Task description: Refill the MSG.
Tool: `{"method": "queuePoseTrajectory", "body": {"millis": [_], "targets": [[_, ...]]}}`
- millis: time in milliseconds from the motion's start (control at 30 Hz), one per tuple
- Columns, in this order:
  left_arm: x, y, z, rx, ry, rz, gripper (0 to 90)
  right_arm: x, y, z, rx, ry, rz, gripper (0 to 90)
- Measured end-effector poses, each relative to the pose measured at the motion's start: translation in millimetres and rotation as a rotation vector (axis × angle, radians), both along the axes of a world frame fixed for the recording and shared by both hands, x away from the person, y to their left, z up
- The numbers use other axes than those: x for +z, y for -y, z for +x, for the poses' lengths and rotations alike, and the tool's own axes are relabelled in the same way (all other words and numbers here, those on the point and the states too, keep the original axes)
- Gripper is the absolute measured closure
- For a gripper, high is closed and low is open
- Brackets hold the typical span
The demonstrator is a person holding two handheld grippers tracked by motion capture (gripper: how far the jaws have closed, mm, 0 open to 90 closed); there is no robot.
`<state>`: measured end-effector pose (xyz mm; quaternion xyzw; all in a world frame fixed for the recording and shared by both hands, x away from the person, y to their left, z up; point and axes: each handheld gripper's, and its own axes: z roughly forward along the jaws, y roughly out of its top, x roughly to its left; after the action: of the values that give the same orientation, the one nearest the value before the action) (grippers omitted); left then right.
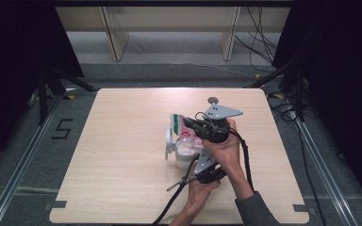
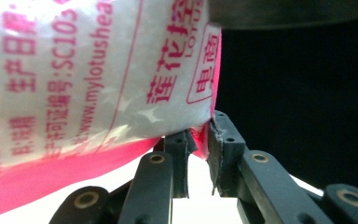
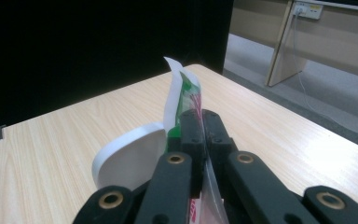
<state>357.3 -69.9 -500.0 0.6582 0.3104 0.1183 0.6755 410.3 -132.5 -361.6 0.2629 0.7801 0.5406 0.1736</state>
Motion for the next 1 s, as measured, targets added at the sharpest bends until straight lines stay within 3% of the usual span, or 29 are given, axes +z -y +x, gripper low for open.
{"method": "queuePoseTrajectory", "body": {"millis": [100, 200, 433, 500, 667, 1000], "targets": [[-0.4, 0.0, -0.2, 0.001, 0.002, 0.001, 78.6, 0.7, -0.1, -1.3, -0.019, 0.017, 0.004, 89.8], [-0.8, 0.4, 0.0, 0.003, -0.007, -0.002, 78.6, -0.7, -0.1, -0.2, -0.008, -0.008, -0.005, 89.8], [-1.8, -0.2, 1.2, 0.002, -0.002, -0.004, 78.6, 0.0, -0.7, -1.1, -0.005, -0.010, -0.008, 89.8], [-2.2, -1.0, 2.3, 0.006, -0.007, -0.004, 78.5, 1.0, -1.5, -1.1, 0.010, 0.008, -0.005, 89.8], [-1.8, -2.1, 2.9, -0.014, -0.032, -0.026, 78.3, 1.9, -2.1, -2.6, 0.006, 0.003, -0.019, 89.9], [-2.6, -0.6, 3.0, -0.015, -0.015, -0.038, 78.2, 2.5, -0.4, -2.7, 0.008, -0.003, 0.000, 89.9]]}}
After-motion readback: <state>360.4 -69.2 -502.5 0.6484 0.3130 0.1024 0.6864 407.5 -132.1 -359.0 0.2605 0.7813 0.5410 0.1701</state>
